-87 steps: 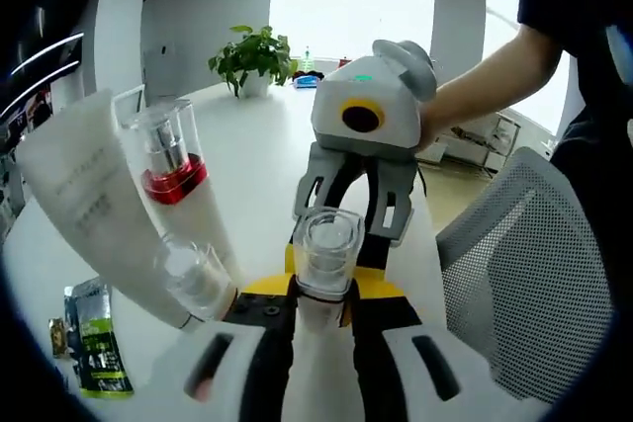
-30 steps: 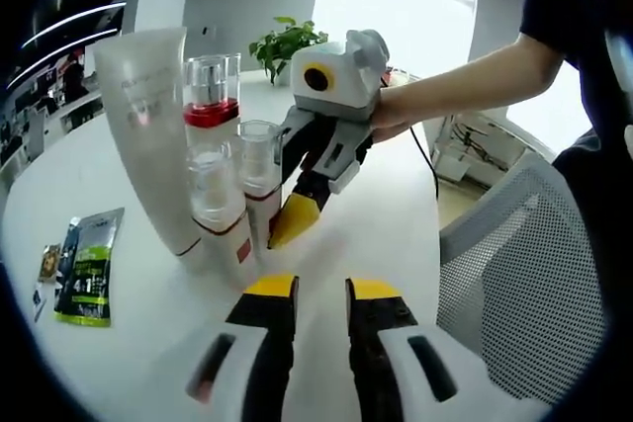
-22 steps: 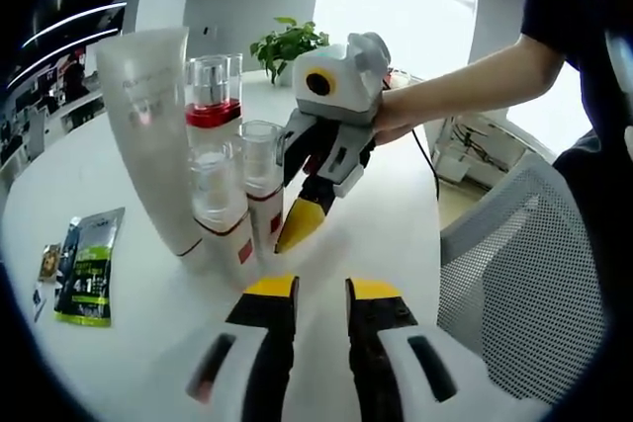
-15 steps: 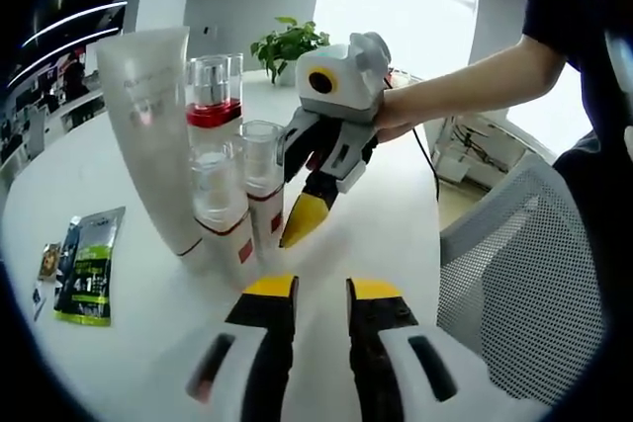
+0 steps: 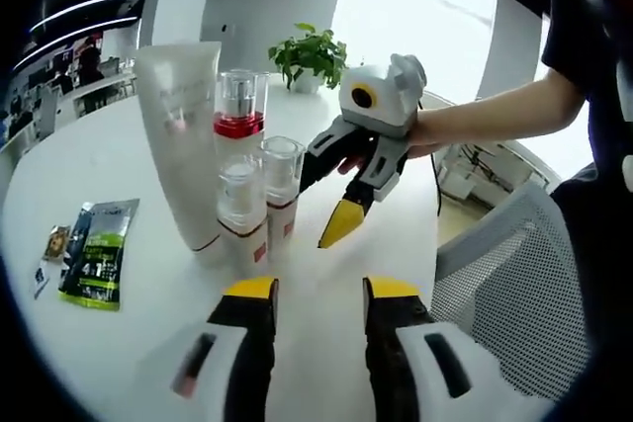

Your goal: Arrange the skincare products in the storage area until every visible bottle or jar stands upright without overlapping.

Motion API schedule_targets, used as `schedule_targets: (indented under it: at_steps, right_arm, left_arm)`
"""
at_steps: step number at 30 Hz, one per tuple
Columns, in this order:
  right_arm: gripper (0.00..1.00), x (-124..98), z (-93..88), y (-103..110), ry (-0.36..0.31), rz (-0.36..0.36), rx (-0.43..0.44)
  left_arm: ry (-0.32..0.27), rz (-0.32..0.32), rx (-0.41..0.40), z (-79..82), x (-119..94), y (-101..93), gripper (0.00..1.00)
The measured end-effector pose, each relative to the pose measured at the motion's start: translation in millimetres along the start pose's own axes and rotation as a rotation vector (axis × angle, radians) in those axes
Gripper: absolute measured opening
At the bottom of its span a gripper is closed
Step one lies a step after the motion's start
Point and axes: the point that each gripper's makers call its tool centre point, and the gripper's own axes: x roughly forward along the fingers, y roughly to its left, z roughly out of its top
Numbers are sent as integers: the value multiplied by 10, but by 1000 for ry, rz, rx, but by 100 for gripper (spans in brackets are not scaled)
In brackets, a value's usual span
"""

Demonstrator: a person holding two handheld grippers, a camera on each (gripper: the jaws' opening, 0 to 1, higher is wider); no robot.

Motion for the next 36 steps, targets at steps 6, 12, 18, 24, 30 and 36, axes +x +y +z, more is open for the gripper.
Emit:
schedule_targets:
  at_steps: [6,12,18,24,30,36]
  right_arm:
    - [51,-73,46,79,8,-41,40]
    - [59,-140,82,206,8,-74,63]
    - [65,-225,70,346,-4,-94,92]
    - [76,-320,54,397,-26,-132,153]
    - [78,-441,40,472,-33,-142,174]
    - [81,-506,-37,542,-19,-137,177]
  left_arm:
    - [-44,39,-52,16,-162,80,32]
    - [-60,97,-73,3,-333,95,33]
    - [-81,154,-134,-76,-495,109,36]
    - [-116,219,-201,-110,-677,57,43]
    - [-97,285,-211,-186,-810,65,49]
    - [-78,315,-219,-276,-885,63,54]
